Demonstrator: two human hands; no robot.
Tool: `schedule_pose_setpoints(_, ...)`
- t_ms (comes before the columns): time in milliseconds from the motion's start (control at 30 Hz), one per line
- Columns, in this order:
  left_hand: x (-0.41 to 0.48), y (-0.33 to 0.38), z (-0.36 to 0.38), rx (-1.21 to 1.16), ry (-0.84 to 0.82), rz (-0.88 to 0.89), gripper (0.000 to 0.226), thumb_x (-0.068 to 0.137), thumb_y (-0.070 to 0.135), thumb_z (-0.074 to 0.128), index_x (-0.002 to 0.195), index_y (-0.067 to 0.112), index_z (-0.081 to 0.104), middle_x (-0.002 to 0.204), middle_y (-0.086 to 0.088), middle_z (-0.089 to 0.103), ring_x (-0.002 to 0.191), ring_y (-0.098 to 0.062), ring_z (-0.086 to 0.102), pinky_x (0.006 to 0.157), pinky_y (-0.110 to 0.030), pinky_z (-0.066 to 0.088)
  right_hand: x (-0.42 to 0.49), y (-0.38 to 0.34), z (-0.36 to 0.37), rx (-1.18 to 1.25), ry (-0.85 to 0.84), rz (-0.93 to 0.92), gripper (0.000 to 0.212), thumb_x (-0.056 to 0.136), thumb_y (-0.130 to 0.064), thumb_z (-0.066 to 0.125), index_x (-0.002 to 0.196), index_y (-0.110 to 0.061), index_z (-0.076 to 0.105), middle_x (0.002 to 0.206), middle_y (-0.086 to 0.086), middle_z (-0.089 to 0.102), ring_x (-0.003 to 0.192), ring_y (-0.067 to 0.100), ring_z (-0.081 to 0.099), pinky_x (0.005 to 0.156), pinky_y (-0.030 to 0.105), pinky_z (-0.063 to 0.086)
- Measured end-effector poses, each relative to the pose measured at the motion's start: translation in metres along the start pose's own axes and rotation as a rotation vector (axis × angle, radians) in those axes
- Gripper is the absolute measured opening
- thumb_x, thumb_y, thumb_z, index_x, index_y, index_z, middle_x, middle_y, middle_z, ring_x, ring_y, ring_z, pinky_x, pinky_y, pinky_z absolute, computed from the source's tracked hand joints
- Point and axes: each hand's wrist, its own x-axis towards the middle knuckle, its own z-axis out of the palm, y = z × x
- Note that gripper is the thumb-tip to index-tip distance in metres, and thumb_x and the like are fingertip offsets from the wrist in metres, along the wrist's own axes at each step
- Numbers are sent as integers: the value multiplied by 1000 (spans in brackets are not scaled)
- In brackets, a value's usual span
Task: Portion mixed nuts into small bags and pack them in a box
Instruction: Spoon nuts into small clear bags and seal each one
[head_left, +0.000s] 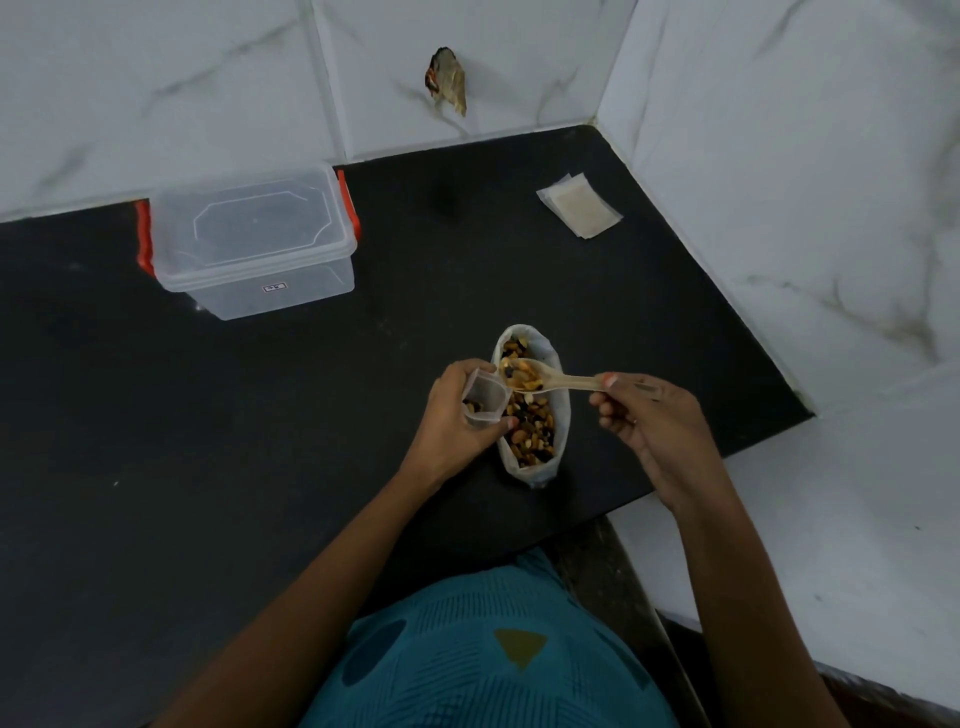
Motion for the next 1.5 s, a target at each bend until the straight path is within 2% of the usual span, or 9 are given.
schedule_pose_setpoints(167,-2,6,0,-79,10,8,51,70,8,76,111,21,48,113,-3,55,107,-15,55,90,-33,50,-8,-1,17,-260,-37,-179,9,88,-8,57,83,-11,64,67,1,65,57,1,59,57,14,50)
schedule_pose_setpoints(433,-6,24,0,-121,4,100,45,73,2,74,102,27,49,102,8,57,96,-1,58,81,-16,48,-18,6,46,-627,-28,-478,7,88,-9,56,88,-13,62,73,-12,58,62,-4,56,61,5,45)
schedule_pose_setpoints(633,-9,27,-1,-120,2,143,40,76,14,72,103,30,48,103,11,56,94,1,56,79,-14,48,-23,10,53,-837,-125,-656,16,92,-9,52,102,-3,63,94,0,61,82,6,56,69,5,40)
schedule_pose_setpoints(867,-8,23,-5,-153,22,123,45,73,6,69,102,32,46,105,12,53,98,1,55,83,-14,46,-24,5,42,-824,-128,-919,15,81,-7,55,87,3,66,82,14,67,73,25,65,67,37,53)
schedule_pose_setpoints(1000,-7,22,-3,-151,15,113,42,71,16,68,102,34,45,107,12,53,99,-4,55,83,-18,48,-25,7,37,-811,-139,-996,24,84,-18,49,87,1,65,82,11,66,72,24,64,64,40,55)
schedule_pose_setpoints(1167,-7,21,-3,-154,15,111,41,72,23,69,103,35,46,107,11,55,102,-6,56,87,-23,48,-24,9,33,-820,-149,-1023,25,84,-18,47,89,0,64,84,11,66,74,23,65,65,37,55)
schedule_pose_setpoints(1267,-7,19,-4,-148,15,99,44,74,14,71,102,35,45,107,12,54,100,-2,55,86,-20,48,-22,10,31,-790,-155,-987,27,84,-20,47,92,-1,65,87,6,66,80,12,63,70,24,53)
schedule_pose_setpoints(1367,-8,18,-6,-152,9,55,45,76,3,71,103,29,45,105,14,53,98,7,53,85,-15,47,-19,8,24,-627,-85,-834,14,86,-17,54,95,-13,63,85,-11,61,81,-3,60,71,9,48)
schedule_pose_setpoints(1500,-7,13,-7,-114,12,40,41,76,3,70,104,22,47,103,15,53,95,11,51,81,-6,43,-8,5,5,-542,70,-616,11,88,-7,55,94,-16,60,79,-11,59,71,-6,59,66,8,48)
